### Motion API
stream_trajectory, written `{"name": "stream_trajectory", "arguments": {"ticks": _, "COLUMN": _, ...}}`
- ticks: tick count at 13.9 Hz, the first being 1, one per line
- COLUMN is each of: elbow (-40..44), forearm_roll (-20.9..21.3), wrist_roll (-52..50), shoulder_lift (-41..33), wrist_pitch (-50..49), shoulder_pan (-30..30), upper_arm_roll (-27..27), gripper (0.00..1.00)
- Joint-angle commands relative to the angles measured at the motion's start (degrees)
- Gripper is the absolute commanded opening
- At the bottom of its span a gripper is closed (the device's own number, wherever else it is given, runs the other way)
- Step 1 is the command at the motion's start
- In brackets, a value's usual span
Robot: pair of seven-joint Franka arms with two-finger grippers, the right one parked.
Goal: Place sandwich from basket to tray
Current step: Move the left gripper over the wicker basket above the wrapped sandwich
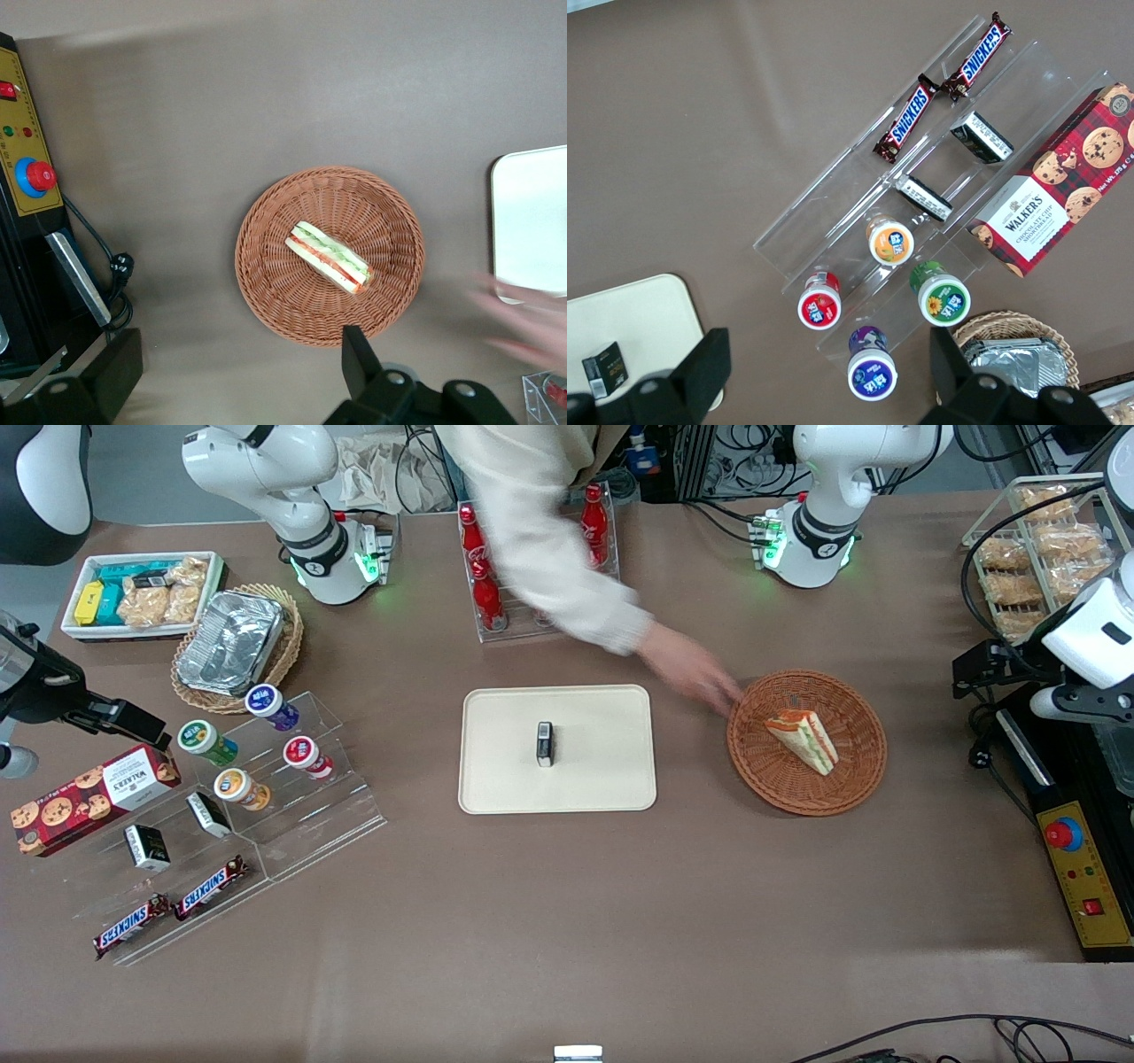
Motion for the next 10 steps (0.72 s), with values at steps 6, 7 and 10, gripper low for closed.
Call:
{"name": "stream_trajectory", "arguments": {"ticks": 6, "elbow": 0.05, "forearm_roll": 0.09, "wrist_roll": 0.67, "shoulder_lift": -1.7, "wrist_pitch": -0.78, "shoulder_pan": -0.3, "upper_arm_roll": -0.15, "gripper": 1.0}}
{"name": "stream_trajectory", "arguments": {"ticks": 7, "elbow": -0.48, "forearm_roll": 0.09, "wrist_roll": 1.02, "shoulder_lift": -2.23, "wrist_pitch": -0.95, "shoulder_pan": -0.3, "upper_arm_roll": -0.15, "gripper": 1.0}}
{"name": "stream_trajectory", "arguments": {"ticks": 10, "elbow": -4.6, "forearm_roll": -0.87, "wrist_roll": 0.76, "shoulder_lift": -5.47, "wrist_pitch": -2.97, "shoulder_pan": -0.21, "upper_arm_roll": -0.24, "gripper": 1.0}}
